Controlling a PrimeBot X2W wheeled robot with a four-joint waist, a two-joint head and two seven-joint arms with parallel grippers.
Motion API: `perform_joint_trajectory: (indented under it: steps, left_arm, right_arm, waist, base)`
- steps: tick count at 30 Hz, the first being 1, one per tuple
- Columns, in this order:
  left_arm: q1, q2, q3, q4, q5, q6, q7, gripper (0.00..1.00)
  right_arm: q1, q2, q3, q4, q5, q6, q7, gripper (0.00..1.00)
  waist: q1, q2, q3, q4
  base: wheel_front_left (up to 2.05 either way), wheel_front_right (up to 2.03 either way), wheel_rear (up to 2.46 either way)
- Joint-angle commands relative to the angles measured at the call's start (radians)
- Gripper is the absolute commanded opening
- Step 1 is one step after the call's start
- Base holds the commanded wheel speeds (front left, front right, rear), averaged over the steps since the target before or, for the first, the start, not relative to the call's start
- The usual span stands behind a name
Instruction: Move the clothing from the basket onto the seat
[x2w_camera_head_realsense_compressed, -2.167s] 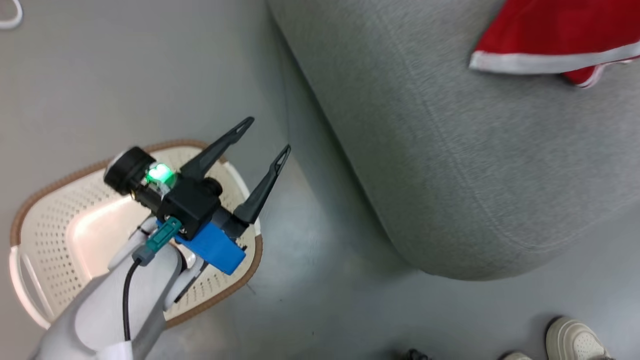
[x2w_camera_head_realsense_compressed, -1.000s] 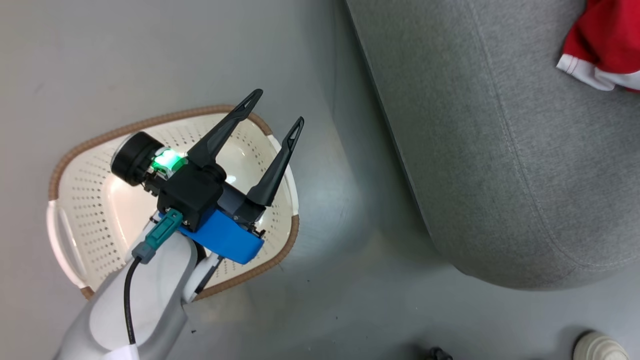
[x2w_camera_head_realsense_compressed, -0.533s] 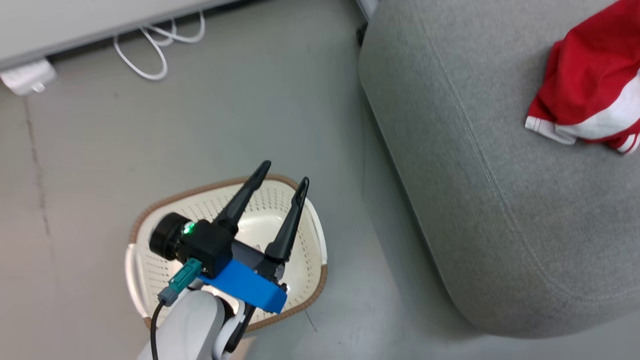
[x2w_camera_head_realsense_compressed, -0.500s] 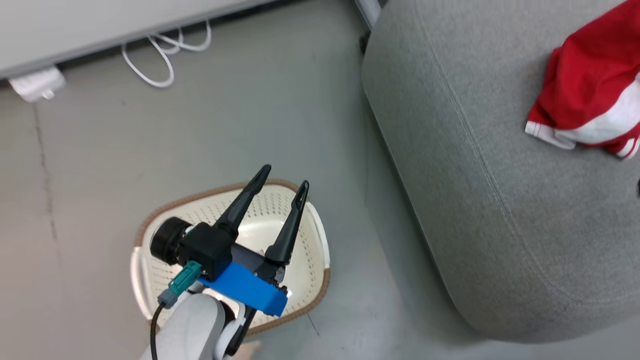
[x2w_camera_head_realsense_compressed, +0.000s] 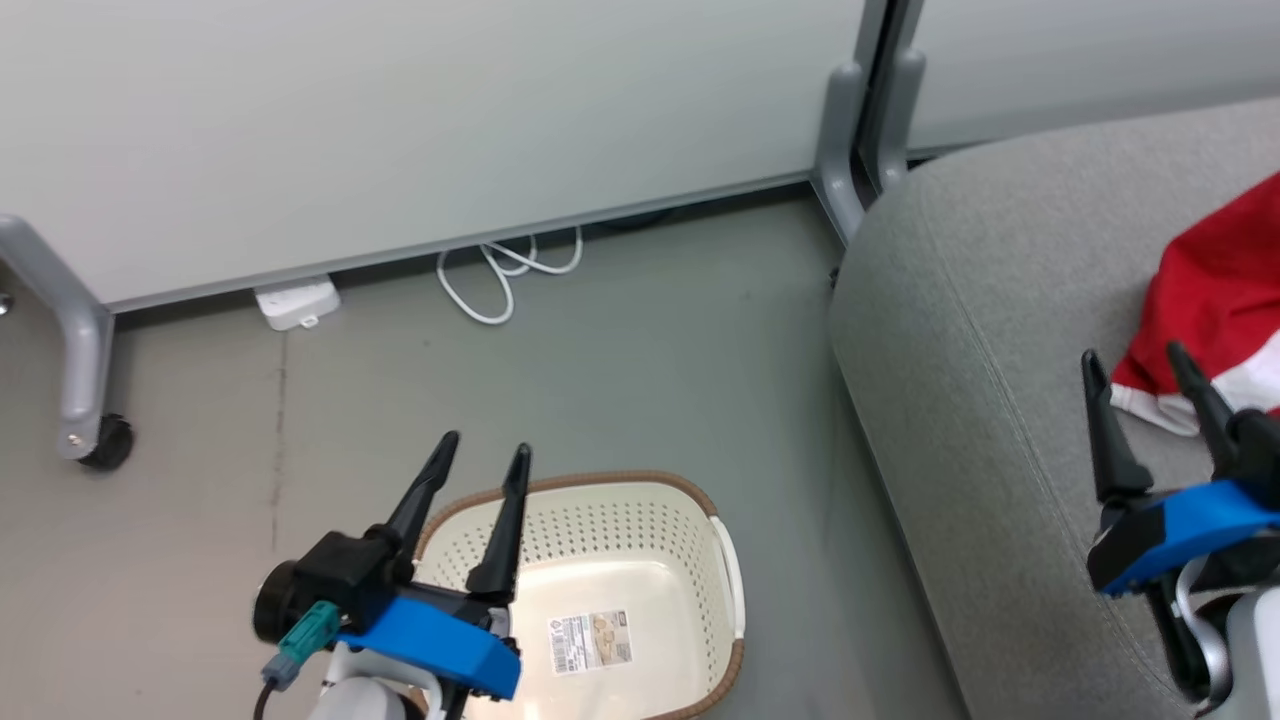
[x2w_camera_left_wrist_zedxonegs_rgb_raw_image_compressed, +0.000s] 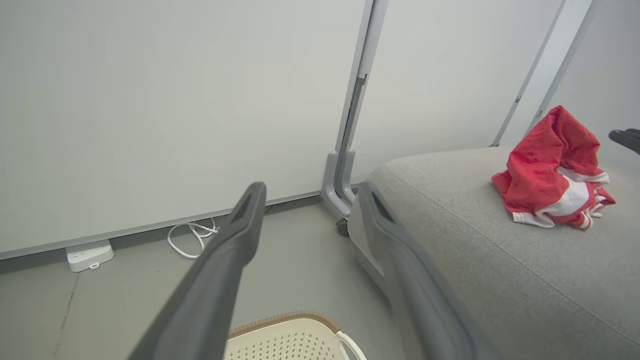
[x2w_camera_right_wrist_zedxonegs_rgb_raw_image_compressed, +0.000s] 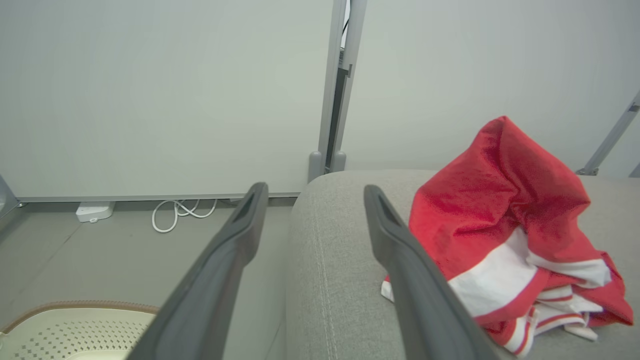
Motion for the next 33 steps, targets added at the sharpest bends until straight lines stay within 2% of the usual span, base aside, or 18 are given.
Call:
perform_joint_trajectory:
  steps: [1,10,14,23,33]
  left_arm:
    - [0.013,0.0,0.016,0.004,0.002,-0.002,-0.003,1.0]
    - [0.086,-0.016,0.141,0.047,0.027,-0.002,-0.003,1.0]
    - [0.103,-0.025,0.187,0.068,0.032,-0.002,-0.003,1.0]
    - [0.105,-0.037,0.23,0.113,0.042,-0.002,-0.003,1.0]
    - [0.097,-0.038,0.236,0.131,0.045,-0.002,-0.003,1.0]
  right_arm:
    - [0.028,0.009,0.0,-0.012,-0.006,0.0,-0.007,1.0]
    - [0.17,0.118,0.023,-0.094,-0.062,0.0,-0.068,1.0]
    - [0.21,0.139,0.047,-0.089,-0.081,0.0,-0.084,1.0]
    - [0.236,0.156,0.085,-0.045,-0.096,0.0,-0.098,1.0]
    - [0.218,0.157,0.11,-0.027,-0.08,0.0,-0.102,1.0]
  waist:
    - [0.0003,-0.0001,-0.04,0.037]
    - [0.0003,-0.0001,-0.102,0.065]
    - [0.0003,-0.0001,-0.116,0.064]
    - [0.0003,-0.0001,-0.123,0.058]
    - [0.0003,-0.0001,-0.121,0.061]
  base:
    - [0.0,0.0,0.0]
    - [0.0,0.0,0.0]
    - [0.0,0.0,0.0]
    - [0.0,0.0,0.0]
    - [0.0,0.0,0.0]
